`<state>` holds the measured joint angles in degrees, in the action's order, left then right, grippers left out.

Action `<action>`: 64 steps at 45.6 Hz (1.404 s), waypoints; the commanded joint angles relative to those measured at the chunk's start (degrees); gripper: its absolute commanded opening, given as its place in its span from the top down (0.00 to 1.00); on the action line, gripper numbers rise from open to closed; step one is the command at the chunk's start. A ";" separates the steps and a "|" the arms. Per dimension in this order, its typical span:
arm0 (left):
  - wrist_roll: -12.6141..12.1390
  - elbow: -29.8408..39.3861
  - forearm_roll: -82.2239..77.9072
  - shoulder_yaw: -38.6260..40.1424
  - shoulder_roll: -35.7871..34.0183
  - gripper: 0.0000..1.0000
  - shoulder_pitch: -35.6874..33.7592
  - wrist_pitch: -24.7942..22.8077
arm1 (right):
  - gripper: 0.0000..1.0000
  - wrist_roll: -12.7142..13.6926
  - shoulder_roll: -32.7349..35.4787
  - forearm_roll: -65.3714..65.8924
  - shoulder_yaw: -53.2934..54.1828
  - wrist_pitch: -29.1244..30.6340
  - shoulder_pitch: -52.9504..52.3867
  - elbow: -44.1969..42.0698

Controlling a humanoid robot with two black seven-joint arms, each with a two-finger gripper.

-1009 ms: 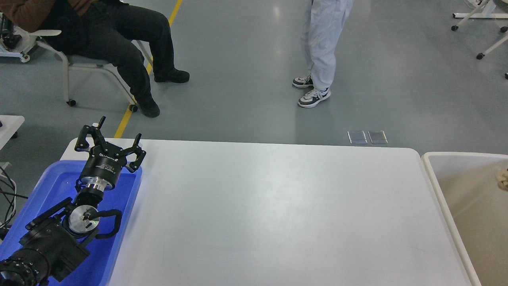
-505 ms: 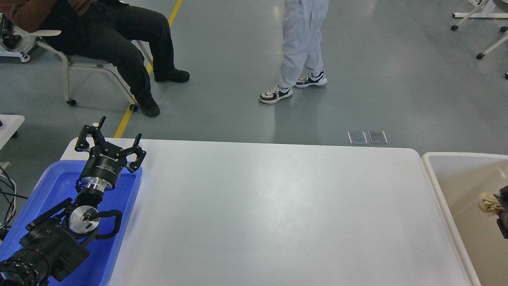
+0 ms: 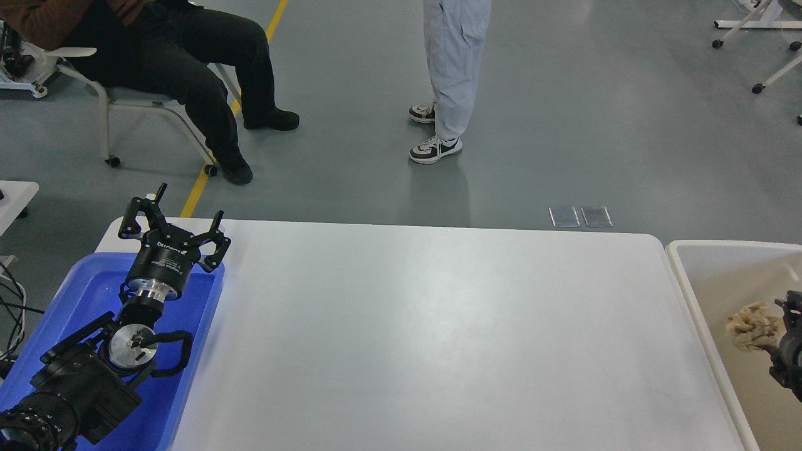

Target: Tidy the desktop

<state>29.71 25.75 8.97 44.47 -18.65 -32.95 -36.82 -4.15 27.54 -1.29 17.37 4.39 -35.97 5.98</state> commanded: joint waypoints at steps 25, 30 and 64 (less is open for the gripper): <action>0.00 0.00 -0.09 0.00 0.02 0.00 -0.01 0.00 | 0.01 -0.51 0.93 -1.26 14.87 0.79 -8.33 0.87; 0.00 0.00 0.00 0.00 -0.07 0.00 -0.01 0.00 | 0.00 -0.42 0.93 -1.96 23.67 2.54 -9.73 2.54; 0.00 0.00 0.00 0.00 -0.07 0.00 -0.01 0.00 | 0.00 -0.33 -9.26 -13.65 30.09 12.83 -13.42 17.75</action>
<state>29.71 25.75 8.95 44.47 -18.65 -32.94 -36.83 -4.37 23.69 -13.88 47.00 15.85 -48.35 21.13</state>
